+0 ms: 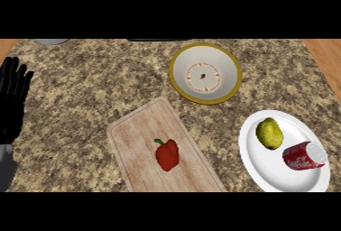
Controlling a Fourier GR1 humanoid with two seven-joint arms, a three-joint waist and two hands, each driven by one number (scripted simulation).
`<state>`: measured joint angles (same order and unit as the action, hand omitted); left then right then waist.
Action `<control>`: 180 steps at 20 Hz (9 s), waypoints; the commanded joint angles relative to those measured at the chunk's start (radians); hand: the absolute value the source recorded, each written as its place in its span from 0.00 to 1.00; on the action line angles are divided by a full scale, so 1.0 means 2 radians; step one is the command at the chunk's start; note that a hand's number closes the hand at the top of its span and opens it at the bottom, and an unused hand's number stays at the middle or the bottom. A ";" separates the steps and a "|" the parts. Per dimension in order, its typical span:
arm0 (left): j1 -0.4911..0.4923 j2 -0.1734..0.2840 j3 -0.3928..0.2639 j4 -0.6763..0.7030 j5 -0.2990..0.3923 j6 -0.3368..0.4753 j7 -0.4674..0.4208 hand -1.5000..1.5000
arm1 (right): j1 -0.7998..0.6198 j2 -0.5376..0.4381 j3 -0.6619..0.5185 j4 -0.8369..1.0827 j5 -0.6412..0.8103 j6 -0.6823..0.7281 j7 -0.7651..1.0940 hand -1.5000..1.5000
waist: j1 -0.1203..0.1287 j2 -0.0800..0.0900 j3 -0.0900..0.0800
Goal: Pick the can from the plate and place it in the bowl
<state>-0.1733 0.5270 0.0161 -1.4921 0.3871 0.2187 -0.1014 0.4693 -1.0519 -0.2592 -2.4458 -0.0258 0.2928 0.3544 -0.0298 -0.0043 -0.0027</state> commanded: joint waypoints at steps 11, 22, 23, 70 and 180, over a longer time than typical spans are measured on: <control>-0.046 -0.010 0.028 0.028 -0.018 -0.032 0.021 0.50 | -0.035 0.064 -0.038 0.066 0.037 0.169 -0.003 0.00 | 0.012 0.002 0.001; -0.035 -0.052 0.024 0.027 -0.056 -0.028 0.008 0.50 | -0.106 0.142 0.032 0.198 0.181 0.180 -0.066 0.00 | 0.015 0.003 0.002; -0.051 -0.044 0.034 0.046 -0.052 -0.043 0.018 0.50 | -0.092 0.147 0.013 0.187 0.181 0.193 -0.081 0.00 | 0.012 0.002 0.002; -0.053 -0.108 0.084 0.022 -0.122 -0.080 0.036 0.50 | -0.208 0.277 0.060 0.445 0.465 0.074 -0.298 1.00 | 0.013 0.002 0.001; -0.053 -0.121 0.095 -0.009 -0.126 -0.105 0.048 0.50 | -0.682 0.154 -0.225 1.117 0.202 0.025 -0.446 0.00 | 0.043 0.018 0.005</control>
<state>-0.2896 0.2904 0.2062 -1.4981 0.1397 0.0003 -0.0024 -0.9629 -0.6622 -0.6815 -0.2429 0.4027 0.2458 -0.4684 0.0551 0.0287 0.0049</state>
